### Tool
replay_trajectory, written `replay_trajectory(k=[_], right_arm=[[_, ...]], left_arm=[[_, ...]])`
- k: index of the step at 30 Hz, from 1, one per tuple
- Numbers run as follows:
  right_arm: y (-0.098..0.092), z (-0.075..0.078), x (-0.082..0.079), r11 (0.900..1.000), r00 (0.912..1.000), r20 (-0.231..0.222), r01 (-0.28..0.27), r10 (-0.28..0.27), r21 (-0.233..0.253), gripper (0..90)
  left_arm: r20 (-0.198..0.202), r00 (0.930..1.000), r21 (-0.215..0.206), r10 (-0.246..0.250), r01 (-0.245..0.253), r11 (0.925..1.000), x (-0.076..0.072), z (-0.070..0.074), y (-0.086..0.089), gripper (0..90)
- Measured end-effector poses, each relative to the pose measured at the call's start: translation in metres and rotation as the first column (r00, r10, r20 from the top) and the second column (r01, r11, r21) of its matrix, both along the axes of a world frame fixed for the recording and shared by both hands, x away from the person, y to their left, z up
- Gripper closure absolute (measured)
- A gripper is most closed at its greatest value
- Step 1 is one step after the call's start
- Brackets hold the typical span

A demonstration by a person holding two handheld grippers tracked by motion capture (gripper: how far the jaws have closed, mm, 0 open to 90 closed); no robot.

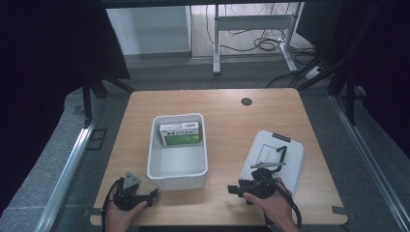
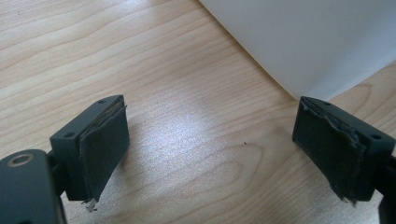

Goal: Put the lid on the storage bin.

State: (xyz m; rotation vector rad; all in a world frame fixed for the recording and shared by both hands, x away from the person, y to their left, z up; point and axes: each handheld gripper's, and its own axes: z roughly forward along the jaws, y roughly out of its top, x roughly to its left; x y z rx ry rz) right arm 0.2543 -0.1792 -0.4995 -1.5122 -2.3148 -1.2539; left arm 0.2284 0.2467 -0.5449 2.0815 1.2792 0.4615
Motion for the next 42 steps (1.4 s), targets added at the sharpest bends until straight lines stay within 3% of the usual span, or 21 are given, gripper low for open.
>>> replay_trajectory(k=[7,14,19,27,36,42], right_arm=[[-0.005,-0.001,0.003,1.0,0.9998,-0.009,0.018,-0.018,0.023,37.4],[0.001,-0.001,0.005,1.0,0.9999,0.011,0.012,-0.012,-0.01,37.5],[0.006,-0.001,-0.001,0.998,0.9988,0.017,-0.046,0.047,-0.04,37.6],[0.007,0.0,-0.003,0.998,0.9978,0.022,-0.061,0.062,-0.031,37.6],[0.001,0.008,-0.005,1.0,0.9989,0.039,-0.025,0.025,-0.006,37.4],[-0.01,0.023,0.002,1.0,0.9978,0.063,0.02,-0.021,0.011,37.5]], left_arm=[[0.002,1.0,-0.002,0.005,-0.005,1.0,-0.001,0.0,0.001,12.4],[0.001,0.9999,-0.002,-0.017,0.017,0.9999,0.002,0.0,0.003,11.9],[0.003,0.9997,0.0,-0.024,0.024,0.9997,0.003,0.0,0.007,12.3],[0.003,0.9997,0.001,-0.024,0.024,0.9997,0.002,0.0,0.007,12.3],[0.001,0.9991,0.001,-0.042,0.042,0.9991,0.003,0.0,0.009,12.1],[0.002,0.9992,0.001,-0.041,0.041,0.9992,0.003,0.0,0.009,12.1]])
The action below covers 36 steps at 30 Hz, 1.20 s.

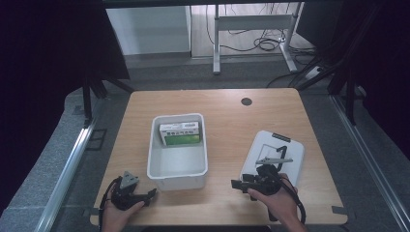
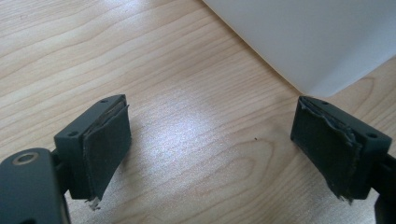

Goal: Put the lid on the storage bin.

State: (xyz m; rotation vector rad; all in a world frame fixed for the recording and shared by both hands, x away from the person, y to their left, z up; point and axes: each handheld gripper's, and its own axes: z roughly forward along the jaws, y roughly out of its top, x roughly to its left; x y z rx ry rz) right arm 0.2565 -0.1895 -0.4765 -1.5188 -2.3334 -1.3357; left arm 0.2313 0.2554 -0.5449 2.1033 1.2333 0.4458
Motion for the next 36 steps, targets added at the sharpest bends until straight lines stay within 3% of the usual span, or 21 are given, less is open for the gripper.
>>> replay_trajectory(k=[22,30,36], right_arm=[[-0.021,0.026,0.028,0.995,0.9947,0.023,0.101,-0.101,-0.003,37.7],[-0.029,0.041,0.036,0.99,0.9901,0.029,0.138,-0.138,-0.021,37.7],[-0.036,0.043,0.042,0.985,0.9858,0.029,0.166,-0.165,-0.042,37.8]], left_arm=[[0.0,1.0,0.001,0.006,-0.006,1.0,-0.001,0.0,0.0,12.3],[-0.001,1.0,0.0,0.004,-0.004,1.0,-0.001,0.0,0.0,12.2],[-0.001,1.0,0.0,0.002,-0.002,1.0,0.0,0.0,0.001,12.0]])
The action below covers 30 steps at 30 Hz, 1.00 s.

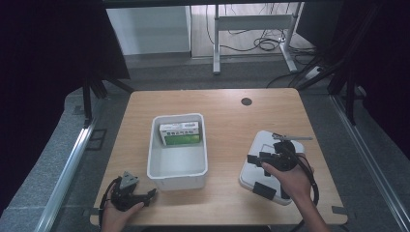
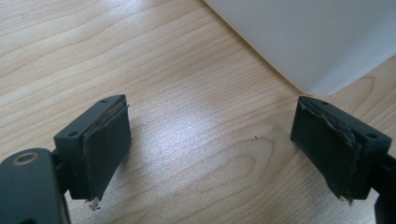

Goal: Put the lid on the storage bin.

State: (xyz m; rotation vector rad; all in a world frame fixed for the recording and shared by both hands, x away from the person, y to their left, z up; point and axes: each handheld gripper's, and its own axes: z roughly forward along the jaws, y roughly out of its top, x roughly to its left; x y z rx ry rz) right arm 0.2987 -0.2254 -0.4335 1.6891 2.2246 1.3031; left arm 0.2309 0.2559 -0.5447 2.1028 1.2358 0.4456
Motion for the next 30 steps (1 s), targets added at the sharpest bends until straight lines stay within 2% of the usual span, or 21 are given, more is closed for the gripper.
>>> replay_trajectory(k=[9,16,18,23,24,25,28,30], right_arm=[[-0.013,0.009,0.009,0.997,0.9973,-0.015,0.072,-0.073,-0.008,38.7],[-0.024,0.011,0.015,0.992,0.9921,-0.033,0.12,-0.121,-0.048,40.7],[-0.027,0.011,0.016,0.988,0.9894,-0.04,0.136,-0.139,-0.07,40.7],[-0.037,0.008,0.02,0.981,0.9811,-0.063,0.177,-0.183,-0.083,40.7],[-0.042,0.006,0.021,0.975,0.9762,-0.071,0.197,-0.205,-0.1,40.8],[-0.042,0.006,0.021,0.975,0.9762,-0.071,0.197,-0.205,-0.1,40.8],[-0.052,0.003,0.022,0.966,0.9667,-0.089,0.229,-0.24,-0.118,40.9],[-0.053,0.002,0.023,0.964,0.9646,-0.089,0.237,-0.248,-0.118,41.0]], left_arm=[[0.0,1.0,0.001,0.0,0.0,1.0,0.0,0.0,0.0,12.0],[0.0,1.0,0.001,0.0,0.0,1.0,0.0,0.0,0.0,12.0],[0.0,1.0,0.001,0.0,0.0,1.0,0.0,0.0,0.0,12.0],[0.0,1.0,0.001,-0.004,0.004,1.0,0.0,0.0,0.0,11.9],[-0.001,1.0,0.001,-0.006,0.006,1.0,0.001,0.0,0.0,11.9],[-0.001,1.0,0.001,-0.006,0.006,1.0,0.001,0.0,0.0,11.8],[0.0,1.0,0.0,-0.008,0.008,1.0,0.001,0.0,0.001,11.8],[0.0,1.0,0.001,-0.009,0.009,1.0,0.001,0.0,0.001,11.8]])
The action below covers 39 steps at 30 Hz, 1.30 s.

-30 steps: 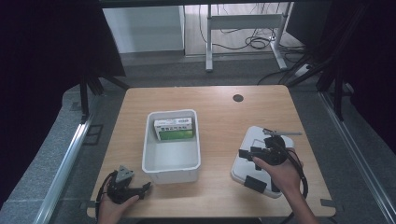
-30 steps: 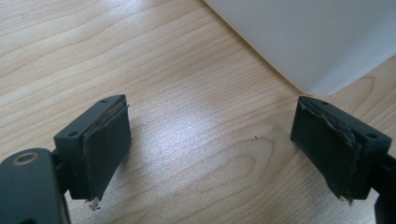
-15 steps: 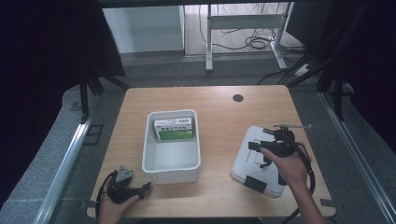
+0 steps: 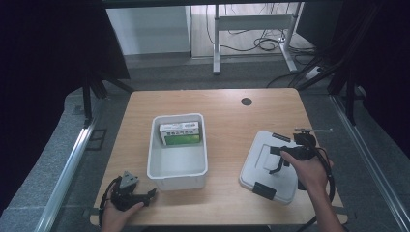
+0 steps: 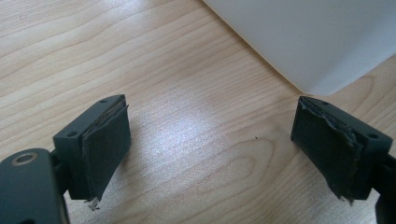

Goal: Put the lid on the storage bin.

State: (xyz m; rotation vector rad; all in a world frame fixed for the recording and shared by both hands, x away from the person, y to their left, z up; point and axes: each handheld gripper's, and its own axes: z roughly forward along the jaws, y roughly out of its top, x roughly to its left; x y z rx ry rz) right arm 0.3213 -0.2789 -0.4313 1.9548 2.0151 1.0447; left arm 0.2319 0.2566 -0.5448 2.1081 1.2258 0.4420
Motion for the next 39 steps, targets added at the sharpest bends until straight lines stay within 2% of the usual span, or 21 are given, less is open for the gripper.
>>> replay_trajectory(k=[9,12,23,26,29,33,34,35,36,37,38,39], right_arm=[[-0.014,-0.009,0.003,0.997,0.997,-0.042,0.064,-0.066,-0.031,43.2],[-0.018,-0.012,0.004,0.994,0.9927,-0.064,0.099,-0.102,-0.048,45.3],[-0.023,-0.023,0.009,0.993,0.9843,-0.134,0.114,-0.115,-0.01,54.4],[-0.022,-0.025,0.013,0.993,0.9772,-0.178,0.117,-0.115,-0.002,59.2],[-0.022,-0.025,0.015,0.992,0.9735,-0.194,0.125,-0.121,0.012,61.3],[-0.021,-0.027,0.019,0.99,0.9641,-0.229,0.142,-0.134,0.018,65.0],[-0.02,-0.029,0.021,0.988,0.957,-0.253,0.153,-0.142,0.023,66.6],[-0.02,-0.029,0.021,0.988,0.957,-0.253,0.153,-0.142,0.023,66.6],[-0.02,-0.031,0.023,0.986,0.9495,-0.276,0.163,-0.148,0.03,69.2],[-0.02,-0.031,0.023,0.986,0.9495,-0.276,0.163,-0.148,0.03,69.2],[-0.019,-0.032,0.024,0.985,0.9428,-0.293,0.173,-0.158,0.024,72.4],[-0.019,-0.033,0.025,0.984,0.9398,-0.3,0.178,-0.163,0.024,74.3]], left_arm=[[0.0,1.0,0.001,-0.001,0.001,1.0,0.0,0.0,0.0,11.7],[-0.001,1.0,0.001,0.0,0.0,1.0,0.0,0.0,0.0,11.7],[-0.001,1.0,0.001,0.006,-0.006,1.0,0.001,0.0,-0.001,11.5],[-0.001,1.0,0.001,0.006,-0.006,1.0,0.001,0.0,-0.001,11.5],[-0.001,1.0,0.0,0.006,-0.006,1.0,0.001,0.0,-0.001,11.5],[-0.001,1.0,0.0,0.006,-0.006,1.0,0.001,0.0,-0.001,11.5],[-0.001,1.0,0.0,0.006,-0.006,1.0,0.001,0.0,-0.001,11.5],[-0.001,1.0,0.001,0.006,-0.006,1.0,0.001,0.0,-0.001,11.5],[-0.001,1.0,0.0,0.006,-0.006,1.0,0.001,0.0,-0.001,11.5],[-0.001,1.0,0.0,0.006,-0.006,1.0,0.001,0.0,-0.001,11.5],[-0.001,1.0,0.0,0.006,-0.006,1.0,0.001,0.0,-0.001,11.5],[-0.001,1.0,0.0,0.006,-0.006,1.0,0.001,0.0,-0.001,11.5]])
